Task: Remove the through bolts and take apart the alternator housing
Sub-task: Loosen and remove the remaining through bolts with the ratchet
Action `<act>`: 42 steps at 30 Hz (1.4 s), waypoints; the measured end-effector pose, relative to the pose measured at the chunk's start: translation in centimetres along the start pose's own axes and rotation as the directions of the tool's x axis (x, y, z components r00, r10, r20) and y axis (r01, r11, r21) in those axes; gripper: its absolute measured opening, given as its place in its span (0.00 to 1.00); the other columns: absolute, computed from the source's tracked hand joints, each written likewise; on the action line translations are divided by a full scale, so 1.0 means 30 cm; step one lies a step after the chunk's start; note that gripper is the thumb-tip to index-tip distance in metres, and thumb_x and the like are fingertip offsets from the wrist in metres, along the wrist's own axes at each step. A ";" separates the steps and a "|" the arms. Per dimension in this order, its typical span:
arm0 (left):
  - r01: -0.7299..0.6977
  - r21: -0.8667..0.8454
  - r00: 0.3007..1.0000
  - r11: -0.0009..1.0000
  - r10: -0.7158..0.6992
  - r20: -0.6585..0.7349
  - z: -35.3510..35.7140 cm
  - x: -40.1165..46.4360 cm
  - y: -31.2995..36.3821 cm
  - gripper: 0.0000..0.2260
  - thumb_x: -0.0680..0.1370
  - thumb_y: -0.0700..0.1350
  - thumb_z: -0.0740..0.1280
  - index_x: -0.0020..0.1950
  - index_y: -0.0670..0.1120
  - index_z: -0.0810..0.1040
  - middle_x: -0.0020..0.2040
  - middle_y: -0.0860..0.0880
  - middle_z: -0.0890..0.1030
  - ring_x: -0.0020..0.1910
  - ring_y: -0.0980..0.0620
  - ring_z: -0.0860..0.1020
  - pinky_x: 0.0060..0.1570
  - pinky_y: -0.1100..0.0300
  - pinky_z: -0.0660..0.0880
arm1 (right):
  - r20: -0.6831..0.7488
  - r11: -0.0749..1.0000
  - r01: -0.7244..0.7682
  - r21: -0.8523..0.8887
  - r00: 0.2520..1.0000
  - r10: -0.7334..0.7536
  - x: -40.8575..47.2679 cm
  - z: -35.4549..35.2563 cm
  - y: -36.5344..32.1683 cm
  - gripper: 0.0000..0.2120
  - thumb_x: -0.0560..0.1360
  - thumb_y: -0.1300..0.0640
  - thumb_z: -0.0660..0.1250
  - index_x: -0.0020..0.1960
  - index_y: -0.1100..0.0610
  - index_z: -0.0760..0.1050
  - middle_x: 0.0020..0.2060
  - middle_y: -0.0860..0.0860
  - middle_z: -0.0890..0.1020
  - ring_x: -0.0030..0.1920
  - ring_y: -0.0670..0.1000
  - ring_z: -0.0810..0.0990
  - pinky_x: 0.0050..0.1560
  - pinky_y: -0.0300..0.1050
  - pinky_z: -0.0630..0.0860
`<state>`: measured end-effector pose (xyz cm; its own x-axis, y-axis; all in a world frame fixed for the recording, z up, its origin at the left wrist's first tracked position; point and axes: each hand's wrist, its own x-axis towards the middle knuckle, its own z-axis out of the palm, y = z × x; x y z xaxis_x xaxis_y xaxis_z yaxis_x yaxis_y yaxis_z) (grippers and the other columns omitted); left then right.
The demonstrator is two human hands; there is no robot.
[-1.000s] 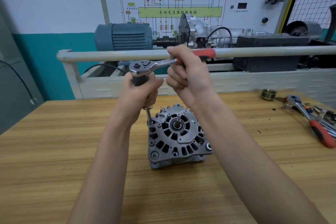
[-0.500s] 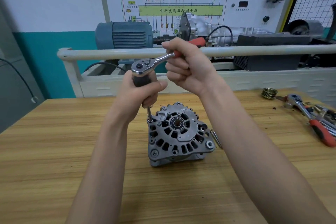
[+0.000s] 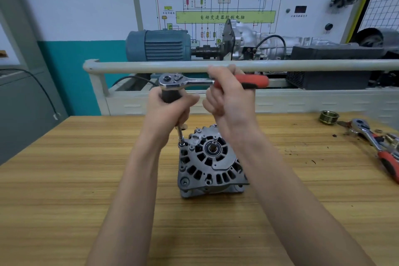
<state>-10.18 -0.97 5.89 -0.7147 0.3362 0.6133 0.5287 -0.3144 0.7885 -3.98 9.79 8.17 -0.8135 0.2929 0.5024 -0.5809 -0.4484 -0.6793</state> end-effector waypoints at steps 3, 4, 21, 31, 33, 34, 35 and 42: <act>-0.006 -0.010 0.961 1.000 0.008 0.276 -0.035 -0.013 0.001 0.13 0.67 0.45 0.70 0.25 0.50 0.70 0.20 0.52 0.65 0.19 0.52 0.62 0.23 0.62 0.60 | 0.175 0.954 -0.282 -0.102 0.939 0.297 0.085 -0.006 -0.051 0.23 0.77 0.64 0.60 0.25 0.55 0.61 0.14 0.45 0.60 0.15 0.43 0.55 0.17 0.34 0.54; 0.012 -0.002 0.951 1.000 -0.010 0.308 -0.033 -0.017 0.001 0.13 0.67 0.46 0.70 0.24 0.50 0.70 0.20 0.53 0.65 0.19 0.53 0.62 0.23 0.63 0.60 | 0.207 0.934 -0.337 -0.122 0.911 0.356 0.101 -0.003 -0.057 0.23 0.78 0.64 0.60 0.25 0.56 0.59 0.14 0.45 0.59 0.15 0.43 0.55 0.17 0.34 0.54; -0.019 0.033 0.995 0.999 0.016 0.094 -0.005 -0.001 -0.010 0.13 0.67 0.43 0.71 0.27 0.44 0.69 0.20 0.50 0.66 0.19 0.51 0.62 0.23 0.61 0.58 | 0.022 0.975 -0.218 -0.046 0.976 0.219 0.052 -0.012 -0.050 0.21 0.77 0.65 0.62 0.29 0.55 0.60 0.15 0.46 0.59 0.16 0.44 0.54 0.18 0.34 0.54; 0.045 0.016 0.987 0.999 -0.042 -0.158 0.053 0.014 -0.014 0.12 0.69 0.40 0.67 0.29 0.43 0.67 0.23 0.51 0.62 0.22 0.54 0.59 0.24 0.64 0.58 | -0.193 0.997 0.047 0.058 0.981 -0.035 -0.053 0.004 0.026 0.18 0.76 0.65 0.65 0.32 0.54 0.63 0.17 0.45 0.61 0.17 0.44 0.57 0.20 0.34 0.57; 0.052 0.051 0.957 0.997 -0.035 -0.288 0.093 0.011 -0.017 0.10 0.71 0.36 0.67 0.32 0.39 0.69 0.25 0.49 0.62 0.25 0.54 0.58 0.26 0.61 0.57 | -0.255 0.988 0.140 0.063 0.959 -0.119 -0.080 0.016 0.047 0.17 0.76 0.66 0.66 0.33 0.55 0.63 0.18 0.46 0.61 0.18 0.44 0.57 0.21 0.34 0.58; 0.054 0.058 0.951 0.997 -0.034 -0.306 0.103 0.011 -0.017 0.10 0.72 0.35 0.67 0.32 0.38 0.69 0.25 0.49 0.62 0.25 0.54 0.58 0.27 0.61 0.57 | -0.266 0.986 0.149 0.069 0.956 -0.126 -0.079 0.020 0.046 0.17 0.76 0.66 0.66 0.33 0.55 0.63 0.18 0.46 0.61 0.18 0.44 0.57 0.21 0.34 0.58; 0.055 0.060 0.957 0.997 -0.036 -0.287 0.100 0.011 -0.016 0.10 0.72 0.35 0.67 0.32 0.37 0.69 0.25 0.49 0.62 0.25 0.54 0.58 0.26 0.61 0.57 | -0.261 0.988 0.133 0.075 0.959 -0.109 -0.070 0.019 0.037 0.18 0.76 0.67 0.65 0.32 0.55 0.62 0.17 0.46 0.61 0.18 0.44 0.56 0.21 0.34 0.57; 0.017 -0.050 0.961 0.999 -0.003 0.277 -0.030 0.003 -0.005 0.14 0.67 0.43 0.70 0.24 0.49 0.69 0.20 0.52 0.64 0.19 0.53 0.60 0.23 0.66 0.60 | 0.075 0.937 -0.327 -0.121 0.939 0.337 0.088 0.006 -0.071 0.22 0.77 0.64 0.60 0.27 0.56 0.59 0.14 0.45 0.58 0.15 0.43 0.54 0.18 0.34 0.52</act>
<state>-10.75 -1.68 5.78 -0.5616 0.5696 0.6001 0.4927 -0.3524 0.7956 -4.88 11.37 11.02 -0.9572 0.0601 0.2832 -0.2821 -0.4139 -0.8655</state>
